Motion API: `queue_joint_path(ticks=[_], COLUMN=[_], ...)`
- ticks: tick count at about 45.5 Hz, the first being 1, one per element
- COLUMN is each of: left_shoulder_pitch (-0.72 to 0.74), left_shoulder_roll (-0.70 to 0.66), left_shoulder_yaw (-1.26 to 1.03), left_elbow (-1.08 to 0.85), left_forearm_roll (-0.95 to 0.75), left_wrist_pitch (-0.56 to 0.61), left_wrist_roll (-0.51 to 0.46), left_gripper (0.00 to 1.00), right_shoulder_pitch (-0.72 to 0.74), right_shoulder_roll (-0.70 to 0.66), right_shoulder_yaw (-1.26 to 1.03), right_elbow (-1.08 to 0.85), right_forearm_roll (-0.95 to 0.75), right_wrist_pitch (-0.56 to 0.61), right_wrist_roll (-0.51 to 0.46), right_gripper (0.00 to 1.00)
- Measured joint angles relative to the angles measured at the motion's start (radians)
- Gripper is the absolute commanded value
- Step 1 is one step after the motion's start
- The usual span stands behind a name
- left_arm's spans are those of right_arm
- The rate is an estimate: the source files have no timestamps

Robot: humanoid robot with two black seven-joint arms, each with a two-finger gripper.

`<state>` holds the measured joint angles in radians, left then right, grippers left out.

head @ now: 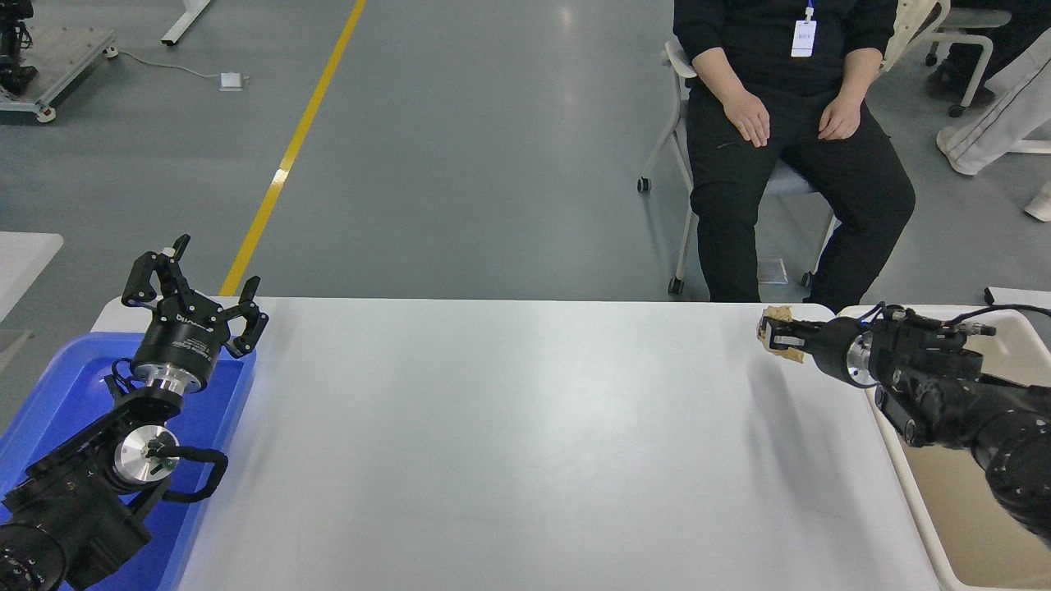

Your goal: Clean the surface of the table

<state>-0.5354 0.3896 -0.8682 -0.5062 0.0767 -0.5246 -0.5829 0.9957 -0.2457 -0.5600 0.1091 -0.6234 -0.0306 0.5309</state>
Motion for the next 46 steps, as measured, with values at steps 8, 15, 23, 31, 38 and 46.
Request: queue_joint_path(ticks=[8, 15, 23, 31, 38, 46], left_shoulder_pitch=[0.000, 0.000, 0.000, 0.000, 0.000, 0.000], left_shoulder_roll=[0.000, 0.000, 0.000, 0.000, 0.000, 0.000], left_shoulder_yaw=[0.000, 0.000, 0.000, 0.000, 0.000, 0.000], left_elbow=[0.000, 0.000, 0.000, 0.000, 0.000, 0.000], left_forearm_roll=[-0.001, -0.001, 0.000, 0.000, 0.000, 0.000], left_wrist_pitch=[0.000, 0.000, 0.000, 0.000, 0.000, 0.000], left_wrist_roll=[0.000, 0.000, 0.000, 0.000, 0.000, 0.000], left_gripper=[1.00, 1.00, 1.00, 1.00, 1.00, 1.00], right_shoulder_pitch=[0.076, 0.141, 0.187, 0.208, 0.213, 0.211], right_shoulder_roll=[-0.075, -0.158, -0.236, -0.289, -0.310, -0.319], right_shoulder_yaw=[0.138, 0.332, 0.522, 0.621, 0.659, 0.674], right_elbow=[0.061, 0.138, 0.176, 0.158, 0.074, -0.015], right_forearm_roll=[0.046, 0.065, 0.073, 0.083, 0.131, 0.171], right_wrist_pitch=[0.041, 0.123, 0.210, 0.251, 0.267, 0.267], right_wrist_roll=[0.034, 0.045, 0.026, -0.072, -0.206, -0.322], right_gripper=[0.00, 0.00, 0.00, 0.00, 0.00, 0.00])
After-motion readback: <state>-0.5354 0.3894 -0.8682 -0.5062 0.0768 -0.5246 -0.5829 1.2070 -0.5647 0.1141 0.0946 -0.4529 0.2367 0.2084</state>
